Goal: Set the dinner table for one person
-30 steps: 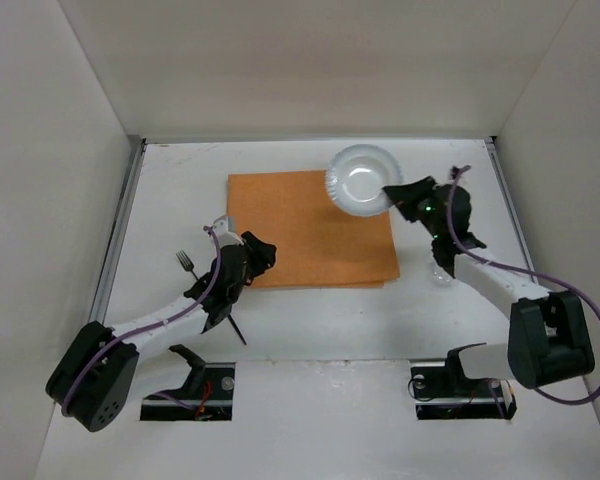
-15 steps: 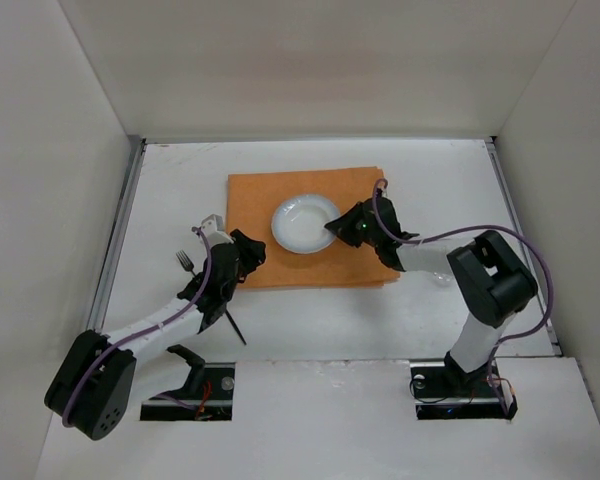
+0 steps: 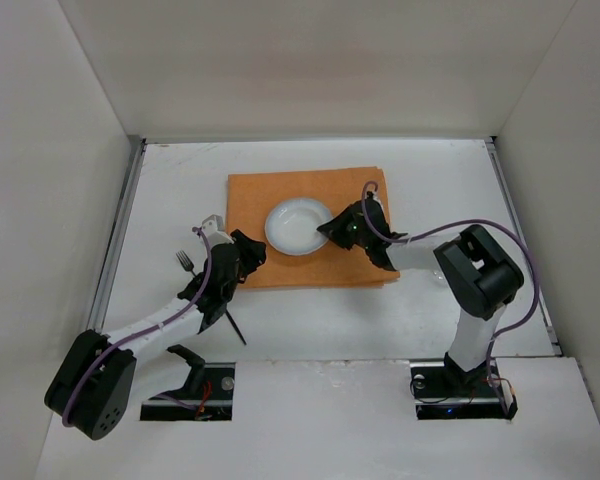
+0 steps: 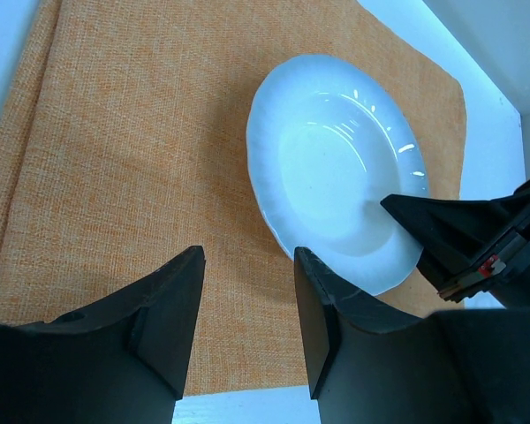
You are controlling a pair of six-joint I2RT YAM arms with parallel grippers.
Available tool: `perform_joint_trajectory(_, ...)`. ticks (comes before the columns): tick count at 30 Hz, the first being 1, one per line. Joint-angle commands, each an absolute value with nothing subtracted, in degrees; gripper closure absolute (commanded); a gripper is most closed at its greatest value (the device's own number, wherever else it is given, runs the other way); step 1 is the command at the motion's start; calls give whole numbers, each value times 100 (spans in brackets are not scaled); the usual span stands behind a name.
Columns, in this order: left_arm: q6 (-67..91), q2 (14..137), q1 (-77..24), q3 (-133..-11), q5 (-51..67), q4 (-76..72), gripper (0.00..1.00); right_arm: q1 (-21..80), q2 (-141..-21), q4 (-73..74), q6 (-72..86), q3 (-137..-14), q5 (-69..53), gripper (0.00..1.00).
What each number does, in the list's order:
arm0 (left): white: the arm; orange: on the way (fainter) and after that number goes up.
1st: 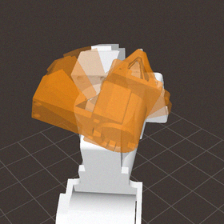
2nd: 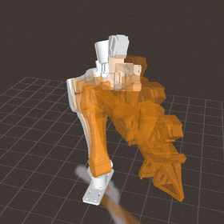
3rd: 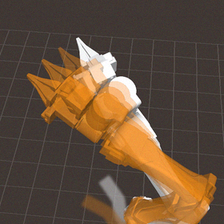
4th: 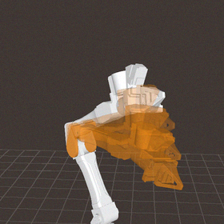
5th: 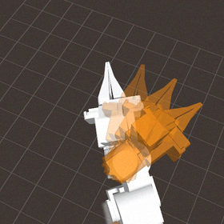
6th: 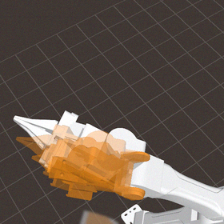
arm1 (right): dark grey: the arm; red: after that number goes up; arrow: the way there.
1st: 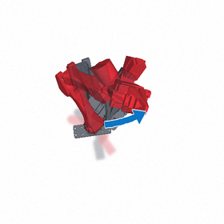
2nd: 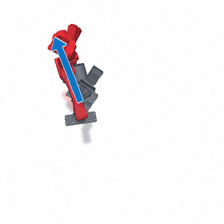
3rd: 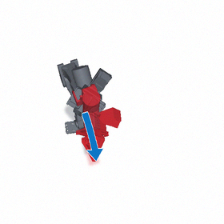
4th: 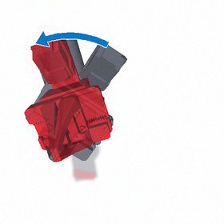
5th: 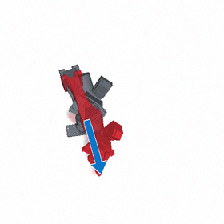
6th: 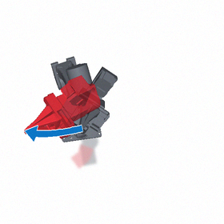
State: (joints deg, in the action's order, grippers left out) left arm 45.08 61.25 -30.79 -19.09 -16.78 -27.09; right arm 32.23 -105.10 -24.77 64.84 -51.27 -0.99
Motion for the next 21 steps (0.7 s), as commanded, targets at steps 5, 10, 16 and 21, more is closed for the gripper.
perform_joint_trajectory(5,4509,6003,-3142,-1846,-1775,-2856,58,3318,-10362,-3287,6837,-5019,-18,83)
perform_joint_trajectory(10,4535,6012,-3159,-1854,-1766,-2830,58,3318,-10134,-3270,6847,-4711,219,75)
perform_joint_trajectory(16,4509,5942,-3203,-1854,-1819,-2813,58,3335,-9652,-2954,6619,-4448,351,54)
perform_joint_trajectory(21,4412,5906,-3449,-1907,-2083,-2751,59,3449,-8975,-2638,6461,-3983,703,47)
